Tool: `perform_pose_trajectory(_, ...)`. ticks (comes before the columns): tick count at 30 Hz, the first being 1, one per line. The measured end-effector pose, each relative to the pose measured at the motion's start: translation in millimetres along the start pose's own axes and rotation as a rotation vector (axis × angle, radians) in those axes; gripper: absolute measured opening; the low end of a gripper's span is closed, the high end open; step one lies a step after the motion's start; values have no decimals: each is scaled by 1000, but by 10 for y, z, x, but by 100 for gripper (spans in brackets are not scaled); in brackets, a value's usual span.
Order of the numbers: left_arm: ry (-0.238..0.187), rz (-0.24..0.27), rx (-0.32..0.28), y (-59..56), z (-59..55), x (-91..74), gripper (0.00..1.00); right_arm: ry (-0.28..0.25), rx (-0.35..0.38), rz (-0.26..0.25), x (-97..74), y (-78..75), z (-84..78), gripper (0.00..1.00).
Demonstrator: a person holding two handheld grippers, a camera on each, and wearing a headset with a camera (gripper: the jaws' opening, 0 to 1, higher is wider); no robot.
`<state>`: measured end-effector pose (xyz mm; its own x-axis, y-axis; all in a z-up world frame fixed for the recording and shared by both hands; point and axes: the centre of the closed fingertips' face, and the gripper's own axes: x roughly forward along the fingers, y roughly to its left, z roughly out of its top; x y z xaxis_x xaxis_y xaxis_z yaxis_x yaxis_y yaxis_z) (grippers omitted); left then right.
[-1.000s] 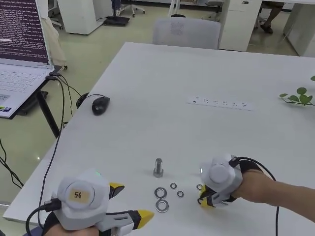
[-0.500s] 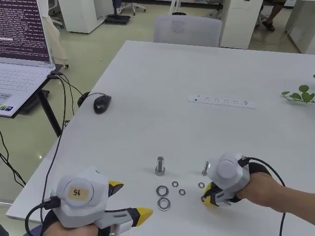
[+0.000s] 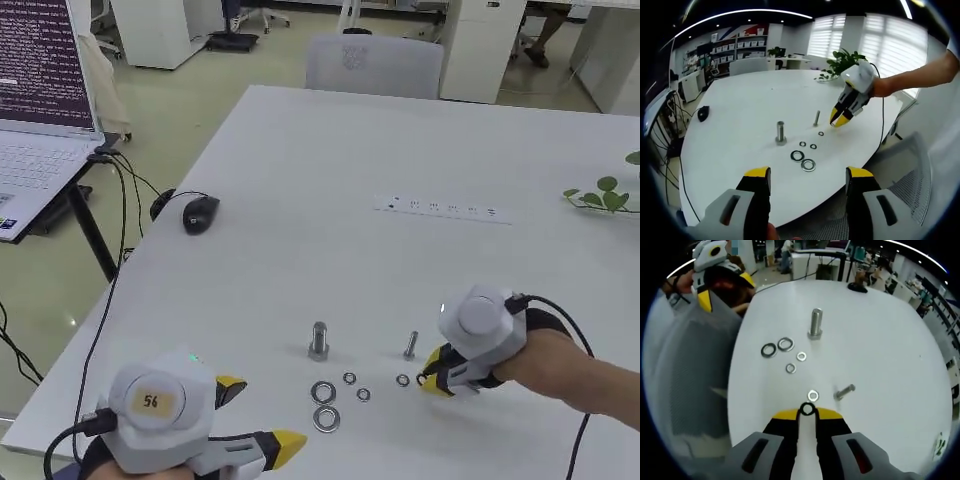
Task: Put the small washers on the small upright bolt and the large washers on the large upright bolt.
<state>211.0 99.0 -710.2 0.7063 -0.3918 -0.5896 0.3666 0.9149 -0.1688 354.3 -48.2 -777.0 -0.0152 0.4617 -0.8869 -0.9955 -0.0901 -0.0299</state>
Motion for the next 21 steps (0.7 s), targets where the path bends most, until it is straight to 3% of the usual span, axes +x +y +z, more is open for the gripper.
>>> perform_pose_trajectory(6,-2,-6,6,-8,23,14,60,7,-24,-28,-213,-257,139,13)
perform_pose_trajectory(10,-5,-8,8,-16,43,14,60,20,-38,-37,-259,-383,203,13)
perform_pose_trajectory(15,-6,-8,13,-16,52,15,60,39,-49,-32,-224,-497,277,13)
perform_pose_trajectory(21,-3,-5,10,3,39,1,61,67,-70,-16,-120,-525,295,13)
